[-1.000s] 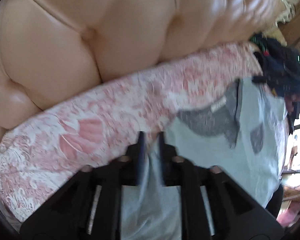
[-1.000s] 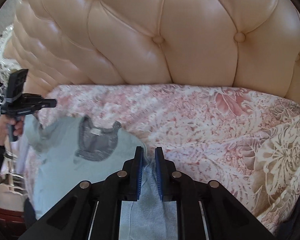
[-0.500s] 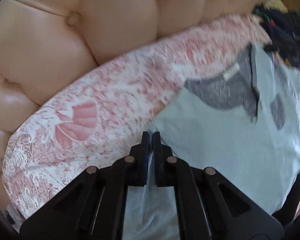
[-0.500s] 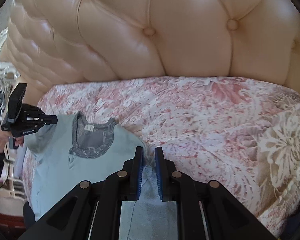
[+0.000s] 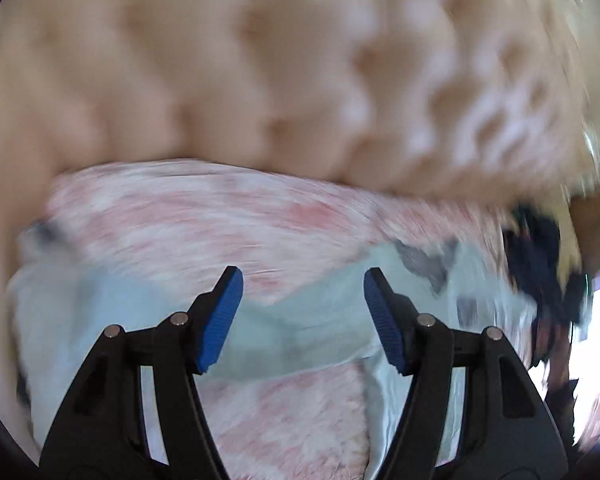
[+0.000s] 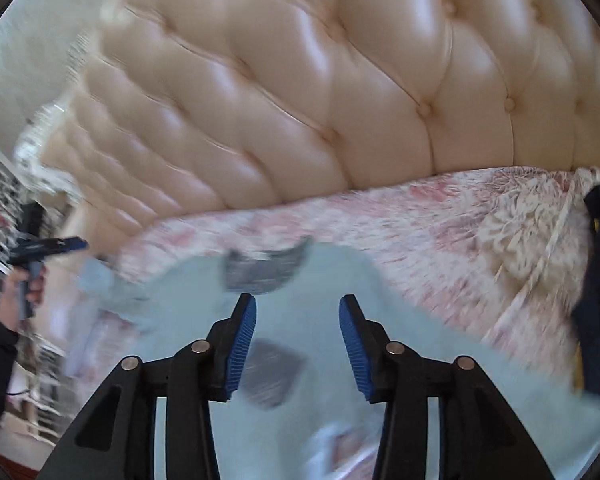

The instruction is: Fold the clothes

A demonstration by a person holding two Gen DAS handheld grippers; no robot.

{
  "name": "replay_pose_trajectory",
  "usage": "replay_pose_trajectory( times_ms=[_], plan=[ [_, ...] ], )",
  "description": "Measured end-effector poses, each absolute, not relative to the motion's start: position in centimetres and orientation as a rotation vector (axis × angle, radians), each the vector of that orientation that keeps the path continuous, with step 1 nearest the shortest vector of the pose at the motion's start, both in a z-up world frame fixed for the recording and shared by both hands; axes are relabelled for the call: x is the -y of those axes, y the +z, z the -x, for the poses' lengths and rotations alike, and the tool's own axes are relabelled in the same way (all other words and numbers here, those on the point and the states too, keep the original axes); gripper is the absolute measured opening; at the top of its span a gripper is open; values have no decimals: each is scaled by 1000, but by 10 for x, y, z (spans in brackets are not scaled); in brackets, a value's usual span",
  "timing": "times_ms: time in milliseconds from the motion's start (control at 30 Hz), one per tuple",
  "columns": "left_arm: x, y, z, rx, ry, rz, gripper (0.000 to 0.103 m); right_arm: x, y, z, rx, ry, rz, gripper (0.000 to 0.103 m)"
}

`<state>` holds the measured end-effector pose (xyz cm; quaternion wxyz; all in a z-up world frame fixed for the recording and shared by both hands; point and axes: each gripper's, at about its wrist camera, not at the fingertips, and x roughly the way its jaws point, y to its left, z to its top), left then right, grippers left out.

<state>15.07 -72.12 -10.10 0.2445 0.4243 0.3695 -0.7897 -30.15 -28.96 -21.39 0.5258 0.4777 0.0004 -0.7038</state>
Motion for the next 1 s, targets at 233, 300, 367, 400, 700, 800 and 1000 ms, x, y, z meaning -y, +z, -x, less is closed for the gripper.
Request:
replay_pose_trajectory(
  times_ms=[233, 300, 367, 400, 700, 800, 1000],
  plan=[
    [745, -135, -271, -1253, -1876, -922, 60, 218, -188, 209, 294, -1628, -1054, 68],
    [747, -150, -281, -1268, -1817, -915, 48, 208, -186, 196, 311, -1628, -1059, 69],
    [748, -160, -280, -1252, -1828, -935, 48, 202, -185, 188, 315, -1620, -1078, 69],
    [749, -164, -276, -1241, -1839, -943, 48, 199, -185, 186, 314, -1620, -1082, 69],
    [766, -187, -246, -1100, -1869, -1048, 41, 188, -181, 183, 297, -1643, -1102, 70],
    [770, -187, -241, -1064, -1882, -1070, 6, 189, -185, 185, 303, -1647, -1119, 70],
    [746, -165, -281, -1087, -1935, -846, 6, 192, -187, 183, 312, -1643, -1119, 70]
  ],
)
